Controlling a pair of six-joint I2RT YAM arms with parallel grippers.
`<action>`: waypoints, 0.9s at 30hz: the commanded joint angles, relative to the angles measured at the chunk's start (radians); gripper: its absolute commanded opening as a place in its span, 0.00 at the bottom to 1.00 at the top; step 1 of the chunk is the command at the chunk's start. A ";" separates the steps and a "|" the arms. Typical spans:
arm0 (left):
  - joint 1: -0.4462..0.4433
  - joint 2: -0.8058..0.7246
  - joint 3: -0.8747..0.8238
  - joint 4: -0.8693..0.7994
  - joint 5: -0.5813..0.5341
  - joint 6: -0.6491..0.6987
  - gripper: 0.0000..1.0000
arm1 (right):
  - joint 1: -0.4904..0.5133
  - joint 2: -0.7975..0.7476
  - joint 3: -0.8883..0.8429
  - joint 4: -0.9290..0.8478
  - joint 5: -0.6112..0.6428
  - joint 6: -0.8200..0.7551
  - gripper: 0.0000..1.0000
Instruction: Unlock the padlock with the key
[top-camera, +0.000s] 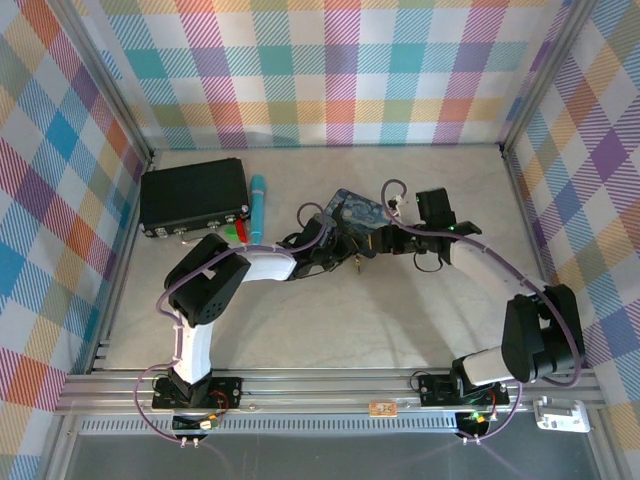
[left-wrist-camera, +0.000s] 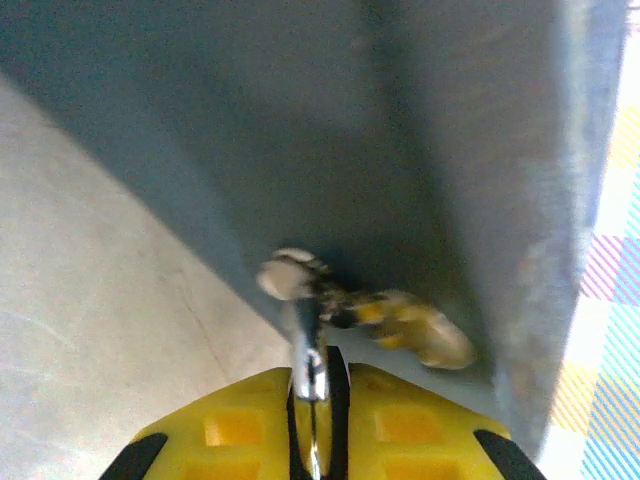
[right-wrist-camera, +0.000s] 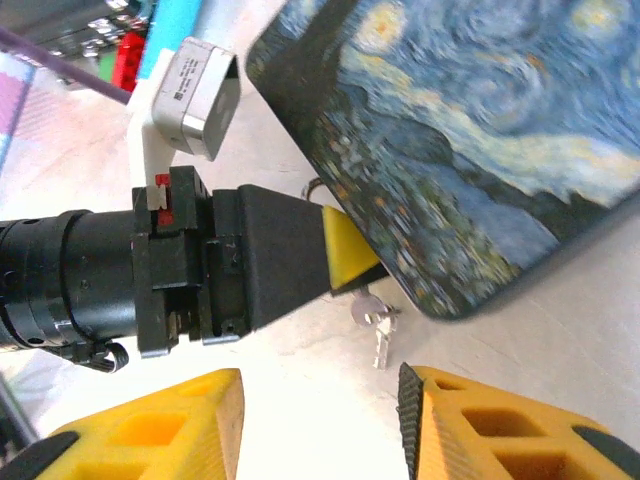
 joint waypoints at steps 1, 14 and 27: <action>-0.020 0.024 0.039 0.062 -0.070 -0.037 0.00 | -0.006 -0.028 -0.032 -0.042 0.105 0.038 0.45; -0.011 -0.037 -0.078 0.095 -0.095 -0.077 0.48 | 0.042 -0.006 -0.049 0.015 0.167 0.125 0.48; 0.111 -0.348 -0.242 -0.103 -0.136 0.034 0.59 | 0.199 0.162 0.025 0.099 0.228 0.234 0.53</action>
